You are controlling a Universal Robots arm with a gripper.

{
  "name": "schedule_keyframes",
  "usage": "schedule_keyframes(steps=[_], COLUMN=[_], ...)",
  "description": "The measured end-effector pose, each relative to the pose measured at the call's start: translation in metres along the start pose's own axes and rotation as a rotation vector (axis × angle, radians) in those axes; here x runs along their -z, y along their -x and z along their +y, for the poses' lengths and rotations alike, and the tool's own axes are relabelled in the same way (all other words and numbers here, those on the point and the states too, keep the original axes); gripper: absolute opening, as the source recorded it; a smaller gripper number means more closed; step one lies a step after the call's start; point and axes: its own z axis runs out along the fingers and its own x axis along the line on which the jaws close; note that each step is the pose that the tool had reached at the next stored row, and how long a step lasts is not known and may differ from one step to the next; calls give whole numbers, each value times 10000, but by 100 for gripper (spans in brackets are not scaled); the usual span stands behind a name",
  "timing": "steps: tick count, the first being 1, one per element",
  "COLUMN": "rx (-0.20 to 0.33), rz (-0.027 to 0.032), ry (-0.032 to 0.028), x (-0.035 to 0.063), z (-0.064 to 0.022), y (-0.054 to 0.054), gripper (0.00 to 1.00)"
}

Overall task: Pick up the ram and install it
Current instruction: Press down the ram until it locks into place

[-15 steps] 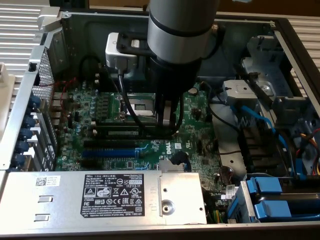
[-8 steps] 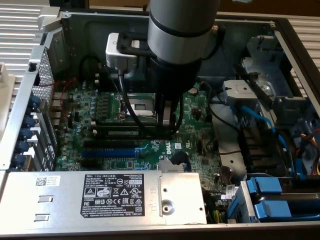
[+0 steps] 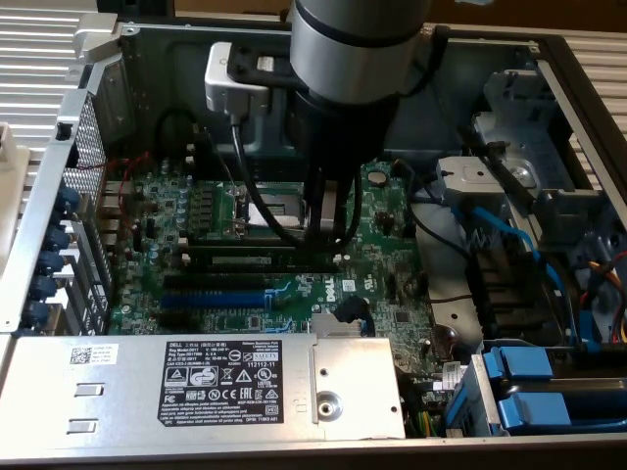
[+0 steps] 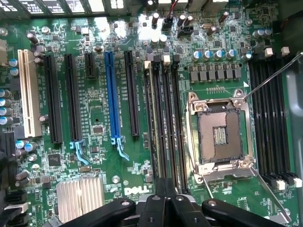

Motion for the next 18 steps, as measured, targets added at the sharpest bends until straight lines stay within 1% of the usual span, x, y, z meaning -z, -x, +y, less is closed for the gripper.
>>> schedule_keyframes(steps=[5,11,13,17,18], rx=[2,1,1,0,0], rz=[-1,-1,0,1,-2], ry=[-1,-1,0,-1,-1], x=[176,354,503,642,705], z=[12,73,125,183,209], y=[17,28,37,45,48], gripper=[11,11,11,11,11])
